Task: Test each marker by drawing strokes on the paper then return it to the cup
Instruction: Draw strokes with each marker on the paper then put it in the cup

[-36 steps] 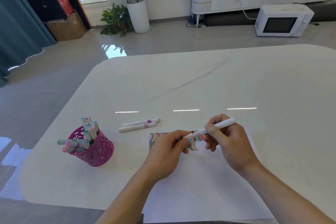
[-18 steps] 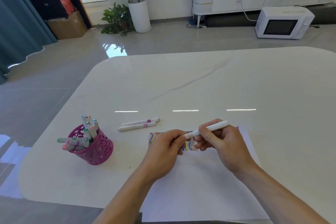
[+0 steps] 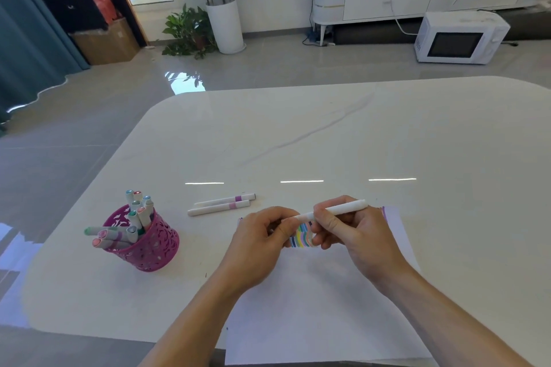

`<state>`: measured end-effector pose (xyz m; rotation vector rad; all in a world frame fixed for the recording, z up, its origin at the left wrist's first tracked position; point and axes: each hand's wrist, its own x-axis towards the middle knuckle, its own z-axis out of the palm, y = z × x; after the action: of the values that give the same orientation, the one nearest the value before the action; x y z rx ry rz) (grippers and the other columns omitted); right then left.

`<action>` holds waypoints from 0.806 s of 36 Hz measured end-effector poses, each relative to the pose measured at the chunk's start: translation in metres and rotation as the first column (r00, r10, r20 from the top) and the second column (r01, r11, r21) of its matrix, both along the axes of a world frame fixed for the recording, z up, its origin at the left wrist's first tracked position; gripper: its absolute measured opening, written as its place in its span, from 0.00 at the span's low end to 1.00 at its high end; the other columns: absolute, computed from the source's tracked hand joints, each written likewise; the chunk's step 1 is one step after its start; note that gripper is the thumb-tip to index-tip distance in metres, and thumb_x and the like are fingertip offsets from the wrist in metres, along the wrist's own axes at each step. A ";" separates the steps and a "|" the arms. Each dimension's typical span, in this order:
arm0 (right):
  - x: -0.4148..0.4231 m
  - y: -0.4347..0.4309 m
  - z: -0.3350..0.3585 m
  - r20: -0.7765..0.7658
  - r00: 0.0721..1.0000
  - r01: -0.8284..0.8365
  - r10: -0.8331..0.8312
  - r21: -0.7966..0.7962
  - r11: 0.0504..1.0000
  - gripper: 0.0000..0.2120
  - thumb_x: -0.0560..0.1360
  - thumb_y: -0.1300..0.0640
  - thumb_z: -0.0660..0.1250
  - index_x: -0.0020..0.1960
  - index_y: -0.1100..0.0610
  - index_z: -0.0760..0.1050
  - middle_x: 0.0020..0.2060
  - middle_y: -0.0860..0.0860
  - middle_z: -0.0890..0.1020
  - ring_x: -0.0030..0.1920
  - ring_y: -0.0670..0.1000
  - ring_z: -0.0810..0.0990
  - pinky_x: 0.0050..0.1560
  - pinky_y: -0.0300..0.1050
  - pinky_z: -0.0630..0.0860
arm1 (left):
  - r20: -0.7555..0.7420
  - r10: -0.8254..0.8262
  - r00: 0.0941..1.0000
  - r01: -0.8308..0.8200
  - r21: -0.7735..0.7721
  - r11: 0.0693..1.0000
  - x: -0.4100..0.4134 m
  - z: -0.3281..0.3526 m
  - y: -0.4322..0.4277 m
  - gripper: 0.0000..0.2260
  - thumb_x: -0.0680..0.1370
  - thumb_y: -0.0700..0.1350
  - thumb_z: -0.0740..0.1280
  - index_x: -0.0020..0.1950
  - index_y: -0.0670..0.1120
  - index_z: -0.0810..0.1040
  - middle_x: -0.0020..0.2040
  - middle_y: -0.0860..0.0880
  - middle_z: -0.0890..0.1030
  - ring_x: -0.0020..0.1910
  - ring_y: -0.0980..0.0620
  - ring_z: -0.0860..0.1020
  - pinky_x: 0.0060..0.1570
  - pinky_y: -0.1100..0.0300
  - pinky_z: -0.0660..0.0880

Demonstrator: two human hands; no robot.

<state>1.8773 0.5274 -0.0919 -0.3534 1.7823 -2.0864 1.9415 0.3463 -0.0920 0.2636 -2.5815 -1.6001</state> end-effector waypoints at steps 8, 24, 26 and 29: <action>0.000 0.000 -0.002 0.118 0.993 0.018 -0.024 0.057 0.998 0.08 0.77 0.55 0.74 0.48 0.60 0.81 0.28 0.54 0.79 0.27 0.53 0.75 0.30 0.44 0.74 | -0.038 0.075 0.996 -0.066 0.193 0.979 0.003 0.008 -0.010 0.04 0.79 0.49 0.70 0.48 0.52 0.85 0.39 0.54 0.83 0.40 0.56 0.80 0.45 0.56 0.77; -0.018 0.019 -0.016 0.271 0.951 0.062 -0.145 0.294 0.954 0.05 0.80 0.62 0.67 0.54 0.60 0.80 0.30 0.52 0.82 0.27 0.52 0.78 0.32 0.43 0.75 | -0.422 0.394 0.816 -0.447 -0.029 0.894 0.027 0.036 -0.055 0.03 0.81 0.49 0.69 0.53 0.56 0.82 0.48 0.59 0.84 0.51 0.57 0.82 0.49 0.62 0.79; -0.020 0.019 -0.018 0.269 0.951 0.066 -0.151 0.302 0.951 0.05 0.79 0.62 0.67 0.54 0.60 0.80 0.30 0.52 0.82 0.27 0.51 0.79 0.32 0.44 0.76 | -0.533 0.354 0.769 -0.492 -0.140 0.859 0.032 0.040 -0.062 0.05 0.82 0.48 0.67 0.55 0.55 0.81 0.50 0.60 0.82 0.51 0.55 0.82 0.49 0.65 0.78; -0.020 0.016 -0.019 0.258 0.954 0.070 -0.154 0.308 0.949 0.05 0.80 0.63 0.67 0.54 0.60 0.80 0.30 0.53 0.83 0.27 0.51 0.79 0.33 0.45 0.76 | -0.631 0.312 0.710 -0.545 -0.213 0.811 0.039 0.045 -0.076 0.08 0.84 0.49 0.64 0.59 0.49 0.81 0.52 0.58 0.81 0.51 0.56 0.80 0.49 0.69 0.76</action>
<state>1.8572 0.5438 -0.1108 0.1246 1.9362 -1.7927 1.9803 0.2705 -0.0474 0.2820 -2.0735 -0.8032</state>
